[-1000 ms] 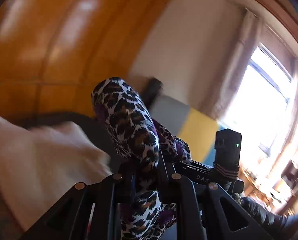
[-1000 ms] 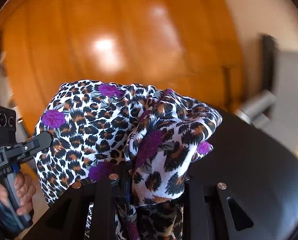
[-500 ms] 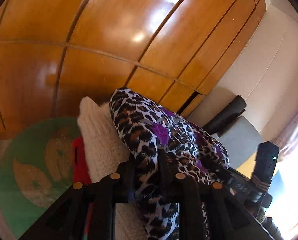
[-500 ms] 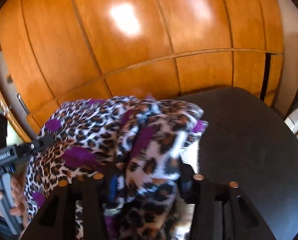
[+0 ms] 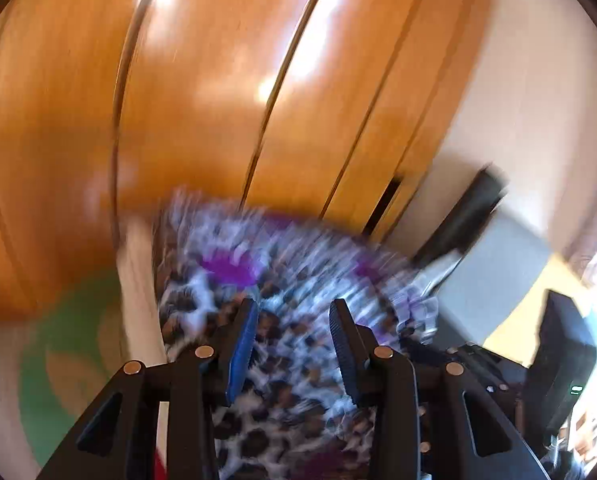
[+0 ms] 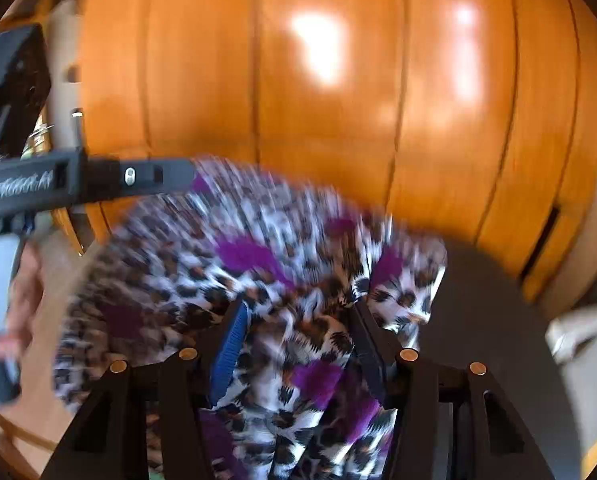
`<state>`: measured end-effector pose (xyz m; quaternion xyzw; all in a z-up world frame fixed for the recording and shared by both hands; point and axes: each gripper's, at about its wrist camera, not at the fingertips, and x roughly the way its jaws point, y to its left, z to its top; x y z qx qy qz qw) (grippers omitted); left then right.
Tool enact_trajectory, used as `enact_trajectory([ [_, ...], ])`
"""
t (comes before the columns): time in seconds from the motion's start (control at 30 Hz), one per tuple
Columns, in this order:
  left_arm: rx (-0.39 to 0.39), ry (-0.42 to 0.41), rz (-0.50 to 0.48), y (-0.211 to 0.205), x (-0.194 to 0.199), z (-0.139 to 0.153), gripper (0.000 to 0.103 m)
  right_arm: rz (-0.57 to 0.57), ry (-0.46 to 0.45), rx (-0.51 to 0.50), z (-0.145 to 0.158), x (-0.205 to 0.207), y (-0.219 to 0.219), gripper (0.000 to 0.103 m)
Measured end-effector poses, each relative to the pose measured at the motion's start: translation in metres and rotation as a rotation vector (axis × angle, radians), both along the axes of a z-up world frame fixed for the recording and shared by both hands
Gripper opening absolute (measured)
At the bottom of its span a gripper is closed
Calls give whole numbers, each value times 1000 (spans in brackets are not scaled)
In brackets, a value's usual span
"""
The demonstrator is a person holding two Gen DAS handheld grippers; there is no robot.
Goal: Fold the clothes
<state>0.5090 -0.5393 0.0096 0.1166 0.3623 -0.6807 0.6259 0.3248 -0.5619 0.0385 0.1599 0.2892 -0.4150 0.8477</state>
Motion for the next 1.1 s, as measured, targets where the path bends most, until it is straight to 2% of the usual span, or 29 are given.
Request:
enact_trajectory([
  [0.07,-16,-26,37,-3,2,-12,26,-46,-39,45,-15,-4,-8,55],
  [0.13,-27,-48,70,-3,4,-14,26,-67,-64,41,-16,-4,-6,55],
  [0.27,-41,-96,111,-1,1,-13,26,-120,-15,9,-9,8,4,55],
  [0.33,-54,-127,126,7,-6,-9,26,-152,9,-15,-1,13,14,59],
  [0.4,-63,-151,145,11,0,-3,29,-190,43,-44,9,14,29,62],
  [0.5,-70,-202,185,28,1,7,37,-253,92,-71,25,33,40,84],
  [0.53,-70,-221,197,33,-2,9,41,-274,99,-75,29,35,44,86],
  [0.63,-80,-298,234,45,-14,21,51,-314,77,-82,38,26,59,89],
  [0.73,-91,-377,265,60,-22,30,52,-332,75,-103,45,20,72,93],
  [0.97,-74,-385,293,96,-17,40,54,-300,83,-109,47,19,99,96],
  [1.1,-59,-387,269,101,-19,45,54,-287,94,-107,43,16,116,97],
])
